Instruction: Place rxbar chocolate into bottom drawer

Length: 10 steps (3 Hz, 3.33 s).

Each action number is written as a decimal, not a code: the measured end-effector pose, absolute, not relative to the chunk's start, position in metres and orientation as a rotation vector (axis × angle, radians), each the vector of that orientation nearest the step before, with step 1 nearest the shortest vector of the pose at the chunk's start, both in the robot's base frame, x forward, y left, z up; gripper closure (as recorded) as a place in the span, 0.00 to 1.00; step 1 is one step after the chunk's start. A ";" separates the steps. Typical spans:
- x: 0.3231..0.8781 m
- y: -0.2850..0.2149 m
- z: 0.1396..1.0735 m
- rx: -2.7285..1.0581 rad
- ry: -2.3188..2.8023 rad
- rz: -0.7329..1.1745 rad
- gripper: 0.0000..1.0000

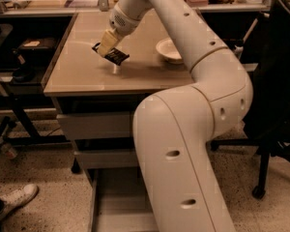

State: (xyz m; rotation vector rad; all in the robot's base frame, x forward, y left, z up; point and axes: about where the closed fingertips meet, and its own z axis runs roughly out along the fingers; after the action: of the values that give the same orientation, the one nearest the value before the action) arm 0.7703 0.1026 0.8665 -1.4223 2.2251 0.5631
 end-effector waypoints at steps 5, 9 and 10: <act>0.619 0.042 0.975 -0.974 2.239 0.611 1.00; 0.529 0.044 0.881 -0.809 2.450 0.737 1.00; 0.522 0.050 0.860 -0.791 2.474 0.800 1.00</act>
Offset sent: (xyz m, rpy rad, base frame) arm -0.1985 -0.0539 -0.0048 -0.0194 0.1305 -0.2500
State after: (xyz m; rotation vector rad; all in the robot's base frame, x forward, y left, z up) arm 0.5223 0.0505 0.8598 -0.7913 2.4737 0.7995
